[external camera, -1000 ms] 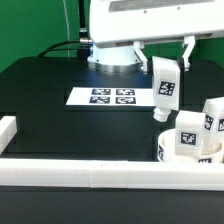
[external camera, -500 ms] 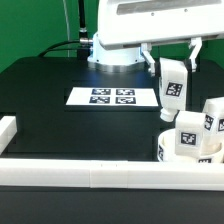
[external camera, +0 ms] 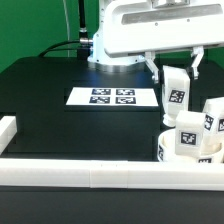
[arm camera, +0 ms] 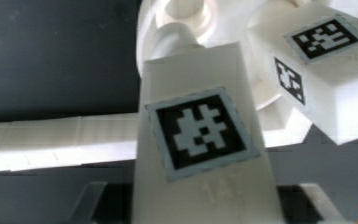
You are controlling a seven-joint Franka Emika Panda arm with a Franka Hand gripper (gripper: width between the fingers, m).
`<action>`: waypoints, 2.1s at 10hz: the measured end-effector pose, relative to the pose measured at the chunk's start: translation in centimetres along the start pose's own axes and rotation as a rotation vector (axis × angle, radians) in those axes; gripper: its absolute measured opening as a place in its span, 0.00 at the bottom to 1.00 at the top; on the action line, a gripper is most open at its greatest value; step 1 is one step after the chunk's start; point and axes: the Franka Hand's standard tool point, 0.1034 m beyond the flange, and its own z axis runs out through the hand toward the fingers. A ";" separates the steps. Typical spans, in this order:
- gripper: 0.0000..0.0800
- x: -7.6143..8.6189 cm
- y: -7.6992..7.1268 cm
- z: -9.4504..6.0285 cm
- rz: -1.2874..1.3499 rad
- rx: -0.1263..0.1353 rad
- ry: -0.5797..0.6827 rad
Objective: Assemble stool
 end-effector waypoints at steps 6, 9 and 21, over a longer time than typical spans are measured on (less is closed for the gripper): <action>0.41 -0.6 -0.2 0.9 -0.004 -0.001 0.004; 0.41 -0.6 -0.2 0.9 -0.004 -0.001 0.004; 0.41 -1.9 -0.8 2.1 -0.014 0.002 -0.019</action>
Offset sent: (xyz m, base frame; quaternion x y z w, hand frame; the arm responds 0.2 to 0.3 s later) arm -0.0011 0.0141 -0.0064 0.0170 0.0203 0.0337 0.9991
